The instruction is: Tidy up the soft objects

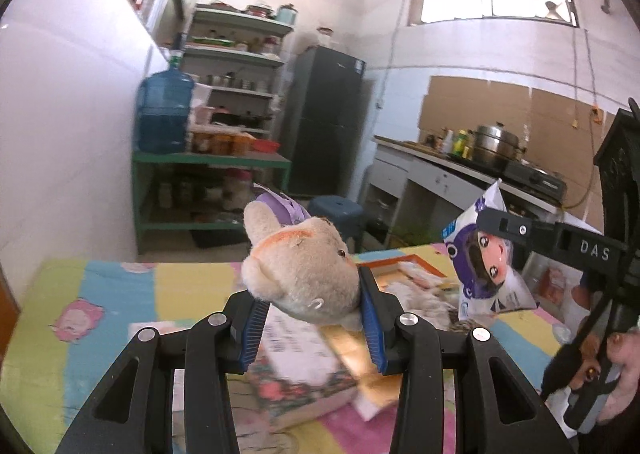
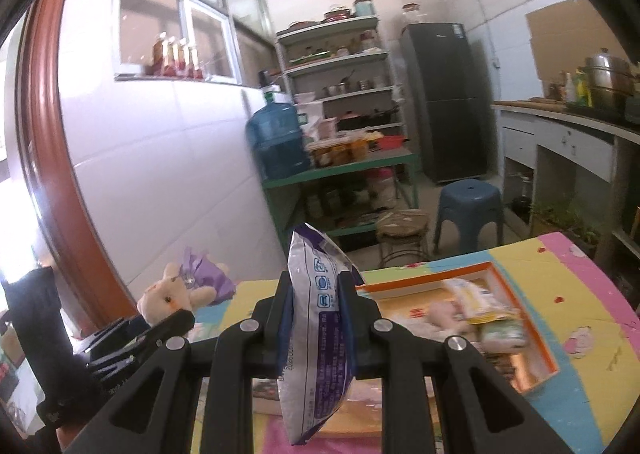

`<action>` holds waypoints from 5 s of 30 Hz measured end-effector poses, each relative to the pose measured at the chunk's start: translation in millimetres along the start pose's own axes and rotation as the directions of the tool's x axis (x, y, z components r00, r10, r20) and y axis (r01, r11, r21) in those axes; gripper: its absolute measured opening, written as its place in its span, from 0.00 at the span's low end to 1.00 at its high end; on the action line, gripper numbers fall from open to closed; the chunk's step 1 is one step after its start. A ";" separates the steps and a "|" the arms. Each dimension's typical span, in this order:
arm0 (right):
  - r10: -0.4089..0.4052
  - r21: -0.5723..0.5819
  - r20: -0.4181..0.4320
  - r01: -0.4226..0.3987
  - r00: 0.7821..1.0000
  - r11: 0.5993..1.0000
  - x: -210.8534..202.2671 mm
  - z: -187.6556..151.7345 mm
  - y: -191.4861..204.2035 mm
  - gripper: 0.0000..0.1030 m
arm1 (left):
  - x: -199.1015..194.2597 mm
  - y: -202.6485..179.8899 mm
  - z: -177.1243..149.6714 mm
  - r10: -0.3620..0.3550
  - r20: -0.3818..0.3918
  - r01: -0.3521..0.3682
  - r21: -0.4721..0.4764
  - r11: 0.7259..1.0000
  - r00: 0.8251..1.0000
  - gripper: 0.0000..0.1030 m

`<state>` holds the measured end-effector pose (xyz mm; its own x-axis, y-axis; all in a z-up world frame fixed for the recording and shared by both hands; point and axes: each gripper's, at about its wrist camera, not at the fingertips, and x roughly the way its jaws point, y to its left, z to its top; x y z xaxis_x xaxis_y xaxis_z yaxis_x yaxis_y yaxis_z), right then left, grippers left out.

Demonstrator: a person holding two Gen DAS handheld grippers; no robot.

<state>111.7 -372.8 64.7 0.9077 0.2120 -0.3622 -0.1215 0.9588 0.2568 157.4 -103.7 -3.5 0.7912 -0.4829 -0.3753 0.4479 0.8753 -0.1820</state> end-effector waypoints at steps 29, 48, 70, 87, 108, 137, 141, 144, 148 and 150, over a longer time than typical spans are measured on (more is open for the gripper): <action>0.042 0.123 -0.086 -0.031 0.995 0.992 35.1 -6.7 -150.5 0.21 | 161.6 -116.8 -17.0 -0.159 -0.185 0.166 0.022 0.986 0.970 0.42; 0.122 0.148 -0.214 -0.092 0.969 0.985 104.5 -26.6 -152.3 0.24 | 223.2 -104.9 -41.6 -0.136 -0.317 0.128 -0.047 0.991 0.939 0.60; 0.226 0.230 -0.160 -0.186 0.961 0.955 88.0 -29.9 -149.5 0.63 | 177.8 -95.2 -38.4 -0.069 -0.213 0.063 -0.032 0.997 0.975 0.73; 0.226 0.189 -0.141 -0.198 0.964 0.962 53.7 -27.5 -108.7 0.63 | 116.2 -77.9 -29.1 -0.040 -0.147 0.034 -0.043 0.998 0.988 0.73; 0.098 0.029 -0.043 -0.097 0.994 0.995 -43.3 -33.8 -14.8 0.63 | -6.2 -66.4 -17.1 0.013 -0.038 -0.014 -0.019 1.000 0.999 0.73; -0.243 -0.079 0.071 0.248 0.967 0.965 -155.2 -74.1 60.4 0.63 | -170.1 -71.7 -16.0 0.347 0.104 -0.350 0.010 0.937 0.932 0.73; -0.329 -0.105 0.042 0.331 0.943 0.938 -150.2 -81.3 73.1 0.63 | -178.7 -79.6 -14.0 0.334 0.099 -0.337 0.011 0.941 0.937 0.73; -0.367 -0.117 0.049 0.371 0.929 0.921 -148.7 -85.0 82.1 0.63 | -181.7 -83.5 -13.4 0.333 0.090 -0.335 0.012 0.942 0.939 0.73; -0.371 -0.074 0.050 0.373 0.927 0.925 -149.9 -84.3 86.0 0.63 | -184.8 -85.2 -14.6 0.344 0.088 -0.346 0.007 0.938 0.935 0.73; -0.366 -0.054 0.033 0.367 0.930 0.929 -148.8 -83.3 85.0 0.63 | -187.2 -84.2 -14.5 0.350 0.088 -0.351 -0.001 0.936 0.933 0.73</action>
<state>-67.2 -307.1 65.8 0.9018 -0.1596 -0.4016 0.1986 0.9784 0.0570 -34.5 -86.6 68.9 0.9313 -0.1466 -0.3335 0.1416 0.9891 -0.0394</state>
